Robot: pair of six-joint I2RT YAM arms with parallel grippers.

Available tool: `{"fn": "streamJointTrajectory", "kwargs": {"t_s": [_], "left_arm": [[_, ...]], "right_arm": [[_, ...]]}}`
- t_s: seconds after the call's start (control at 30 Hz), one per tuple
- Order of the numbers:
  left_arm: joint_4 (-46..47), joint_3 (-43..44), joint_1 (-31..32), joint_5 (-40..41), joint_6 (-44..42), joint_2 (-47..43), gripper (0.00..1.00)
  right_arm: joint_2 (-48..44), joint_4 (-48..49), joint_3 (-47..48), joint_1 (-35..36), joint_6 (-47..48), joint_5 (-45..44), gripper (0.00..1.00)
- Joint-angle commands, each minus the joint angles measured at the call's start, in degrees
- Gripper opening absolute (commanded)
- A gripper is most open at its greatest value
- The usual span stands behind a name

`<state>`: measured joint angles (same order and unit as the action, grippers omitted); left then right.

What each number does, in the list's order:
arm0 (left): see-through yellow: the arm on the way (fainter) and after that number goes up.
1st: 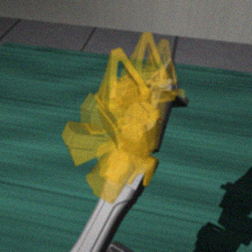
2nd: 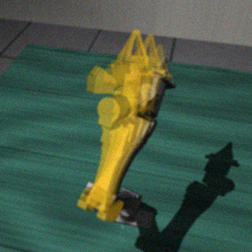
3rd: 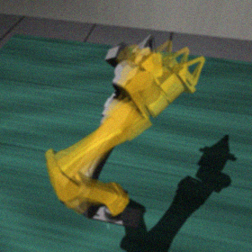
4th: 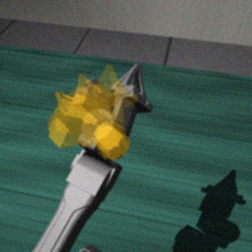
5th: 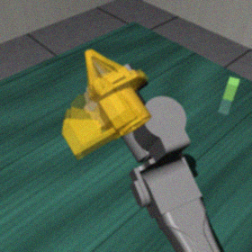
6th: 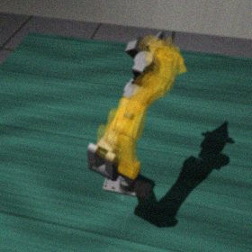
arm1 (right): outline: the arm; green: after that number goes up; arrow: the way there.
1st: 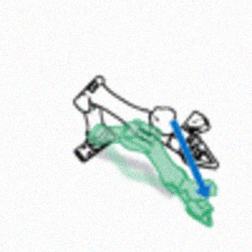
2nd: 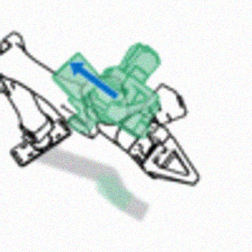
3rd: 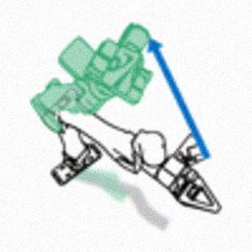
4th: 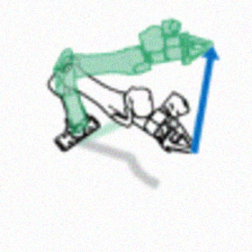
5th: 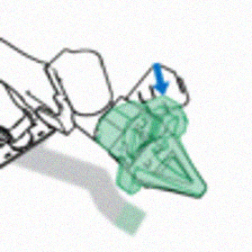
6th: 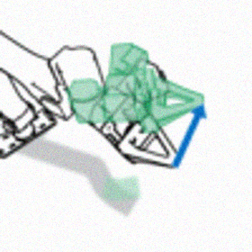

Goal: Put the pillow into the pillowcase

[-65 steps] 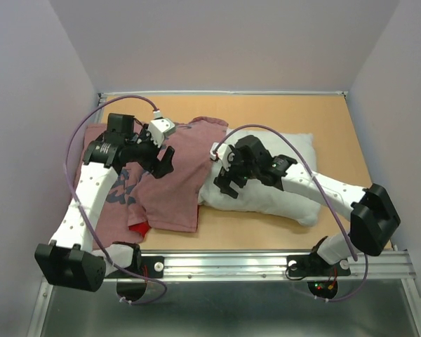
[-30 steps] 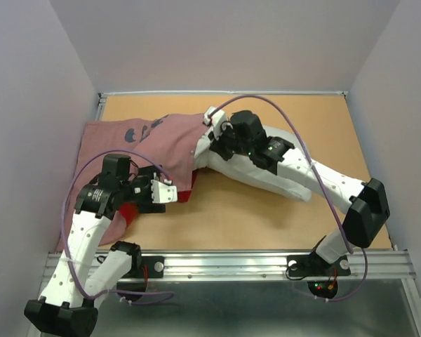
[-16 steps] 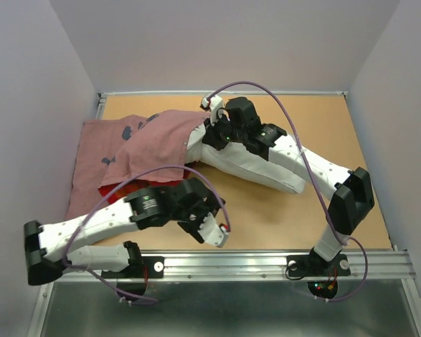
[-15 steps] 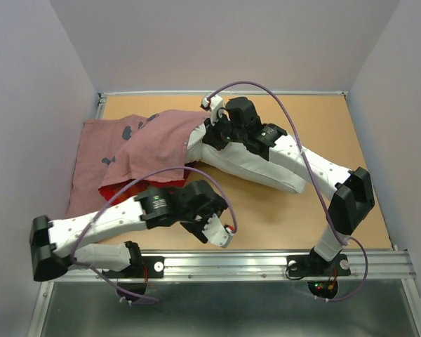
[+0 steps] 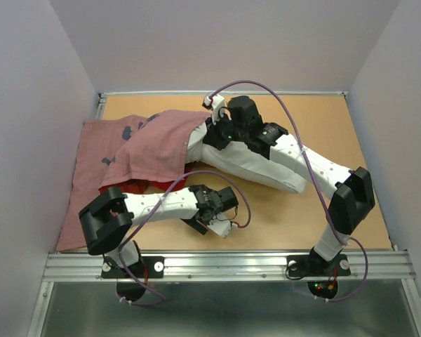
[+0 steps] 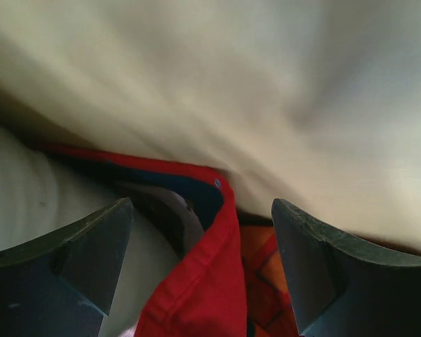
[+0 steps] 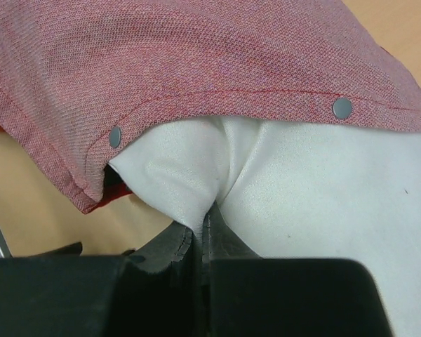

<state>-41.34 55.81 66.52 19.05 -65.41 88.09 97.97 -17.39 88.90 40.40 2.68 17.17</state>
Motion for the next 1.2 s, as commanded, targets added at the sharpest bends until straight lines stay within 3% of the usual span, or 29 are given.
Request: {"fn": "streamJointTrajectory", "kwargs": {"t_s": [0.0, 0.23, 0.33, 0.37, 0.43, 0.47, 0.67, 0.73, 0.83, 0.9, 1.17], "left_arm": [[-1.4, -1.5, -3.8, 7.4, 0.2, 2.2, 0.92], [1.6, -1.4, -11.0, 10.7, -5.2, 6.5, 0.93], [3.2, -1.5, -13.5, 11.7, -7.8, 8.1, 0.82], [3.9, -1.2, -14.0, 11.7, -8.7, 8.4, 0.73], [5.7, 3.7, -14.2, 7.6, -9.7, 9.5, 0.08], [5.6, 6.4, -13.9, 5.4, -9.2, 10.0, 0.02], [2.5, 28.6, -4.9, -12.3, -8.2, 11.4, 0.00], [4.0, 30.8, -2.5, -15.6, -8.2, 9.6, 0.00], [13.4, 27.1, 0.7, -18.4, -10.1, 3.7, 0.00], [19.3, 19.9, 1.7, -17.4, -12.1, 1.0, 0.00], [33.7, -0.1, 1.2, -17.9, -12.2, -7.2, 0.00]], "right_arm": [[-3.0, 4.9, 4.7, -0.7, -1.4, 2.0, 0.01], [-3.8, 4.6, 5.6, -0.9, -1.9, 3.8, 0.01], [-4.1, 4.4, 5.9, -1.0, -2.4, 4.5, 0.01], [-4.1, 4.4, 5.9, -1.1, -2.4, 5.4, 0.01], [-3.6, 4.4, 6.0, -1.1, -4.4, 7.1, 0.00], [-3.2, 4.5, 6.2, -1.1, -5.0, 7.5, 0.01], [1.7, 4.5, 9.0, -1.9, -7.7, 11.2, 0.00], [2.7, 4.4, 10.7, -2.5, -8.5, 12.5, 0.00], [4.4, 4.3, 11.5, -3.4, -9.4, 15.5, 0.01], [5.4, 4.3, 10.9, -4.1, -11.0, 18.6, 0.00], [7.7, 5.0, -5.3, -4.5, -18.1, 33.9, 0.01]]}}
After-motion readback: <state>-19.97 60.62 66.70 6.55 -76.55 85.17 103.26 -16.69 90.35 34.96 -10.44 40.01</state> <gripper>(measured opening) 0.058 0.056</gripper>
